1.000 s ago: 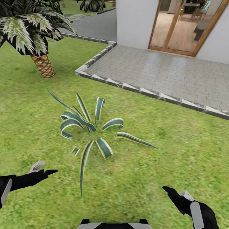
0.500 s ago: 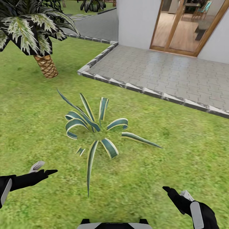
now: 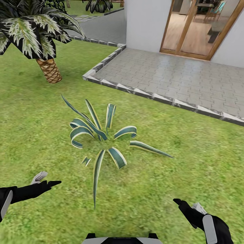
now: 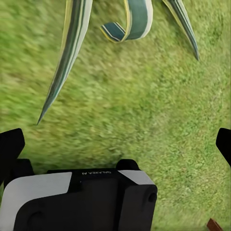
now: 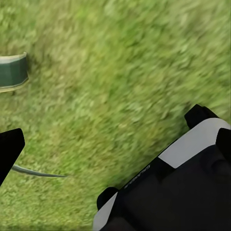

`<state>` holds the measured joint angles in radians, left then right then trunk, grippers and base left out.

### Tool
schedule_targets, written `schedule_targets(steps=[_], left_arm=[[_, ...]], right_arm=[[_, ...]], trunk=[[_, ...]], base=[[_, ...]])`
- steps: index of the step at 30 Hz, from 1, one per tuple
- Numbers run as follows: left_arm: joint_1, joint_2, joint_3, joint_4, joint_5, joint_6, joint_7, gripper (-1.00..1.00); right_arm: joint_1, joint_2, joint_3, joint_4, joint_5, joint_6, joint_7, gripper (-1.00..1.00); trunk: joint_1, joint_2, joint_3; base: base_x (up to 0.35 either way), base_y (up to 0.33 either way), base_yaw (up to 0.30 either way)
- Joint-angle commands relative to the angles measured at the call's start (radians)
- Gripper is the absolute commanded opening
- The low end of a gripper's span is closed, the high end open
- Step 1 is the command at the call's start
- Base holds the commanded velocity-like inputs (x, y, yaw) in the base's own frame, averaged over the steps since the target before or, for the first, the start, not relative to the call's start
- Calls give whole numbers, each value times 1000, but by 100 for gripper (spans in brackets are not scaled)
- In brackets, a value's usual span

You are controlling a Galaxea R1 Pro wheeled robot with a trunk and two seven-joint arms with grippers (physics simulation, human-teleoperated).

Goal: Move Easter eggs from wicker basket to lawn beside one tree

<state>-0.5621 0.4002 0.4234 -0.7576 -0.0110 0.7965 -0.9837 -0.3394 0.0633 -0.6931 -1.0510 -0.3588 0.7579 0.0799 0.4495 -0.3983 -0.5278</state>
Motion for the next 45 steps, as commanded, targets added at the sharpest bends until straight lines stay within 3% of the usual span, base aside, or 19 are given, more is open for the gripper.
schedule_targets(steps=[1,45], left_arm=[[-1,0,2,0,-1,8,-4,100],[0,0,3,0,-2,7,-3,100]], right_arm=[[-1,1,-4,-1,6,6,8,100],[-1,3,-2,0,12,3,8,100]], trunk=[[1,-2,-1],[1,-2,-1]], base=[[0,0,0],[0,25,0]])
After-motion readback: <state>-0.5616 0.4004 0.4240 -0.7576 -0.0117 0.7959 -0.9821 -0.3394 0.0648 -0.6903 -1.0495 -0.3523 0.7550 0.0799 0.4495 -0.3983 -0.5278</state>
